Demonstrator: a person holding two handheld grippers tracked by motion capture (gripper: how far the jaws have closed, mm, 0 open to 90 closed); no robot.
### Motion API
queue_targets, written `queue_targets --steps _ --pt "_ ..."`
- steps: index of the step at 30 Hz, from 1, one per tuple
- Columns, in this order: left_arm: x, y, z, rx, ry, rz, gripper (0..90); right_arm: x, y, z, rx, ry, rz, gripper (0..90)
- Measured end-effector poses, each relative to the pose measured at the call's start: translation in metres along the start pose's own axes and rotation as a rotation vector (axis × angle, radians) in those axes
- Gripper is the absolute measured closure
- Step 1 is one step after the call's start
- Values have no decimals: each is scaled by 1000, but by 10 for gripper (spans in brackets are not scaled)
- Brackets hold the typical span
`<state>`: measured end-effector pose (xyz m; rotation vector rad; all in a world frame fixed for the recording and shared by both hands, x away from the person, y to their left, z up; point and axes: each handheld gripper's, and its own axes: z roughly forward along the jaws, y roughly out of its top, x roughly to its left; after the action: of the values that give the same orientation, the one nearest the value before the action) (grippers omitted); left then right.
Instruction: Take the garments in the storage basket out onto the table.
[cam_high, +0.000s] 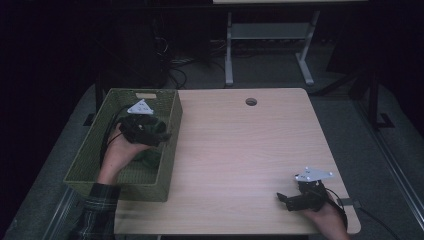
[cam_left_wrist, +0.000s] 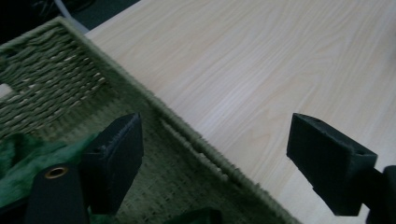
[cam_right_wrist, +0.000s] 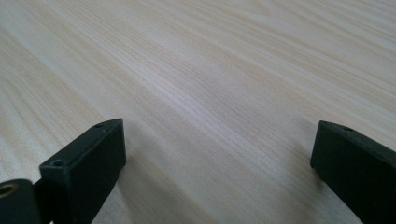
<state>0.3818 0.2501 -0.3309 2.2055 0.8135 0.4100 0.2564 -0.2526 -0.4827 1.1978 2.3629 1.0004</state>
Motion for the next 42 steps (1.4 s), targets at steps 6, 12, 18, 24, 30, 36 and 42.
queue_targets --steps 6,12,18,24,30,36,42 --pt "14 -7 -2 16 28 -16 218 0 0 0 -2 -2 -3 29" --pt "26 -15 -2 30 66 -36 256 0 0 0 0 -1 -1 29" --pt "40 -23 0 64 112 -39 314 0 0 0 0 -1 0 29" --pt "52 -29 6 101 144 -32 368 0 0 0 0 -1 0 29" --pt "63 -36 11 136 183 -29 420 0 0 0 -1 -3 -1 29" --pt "69 -44 20 191 208 -24 453 0 0 0 0 -1 1 29" --pt "73 -51 25 218 224 -38 464 0 0 0 0 -1 1 29"
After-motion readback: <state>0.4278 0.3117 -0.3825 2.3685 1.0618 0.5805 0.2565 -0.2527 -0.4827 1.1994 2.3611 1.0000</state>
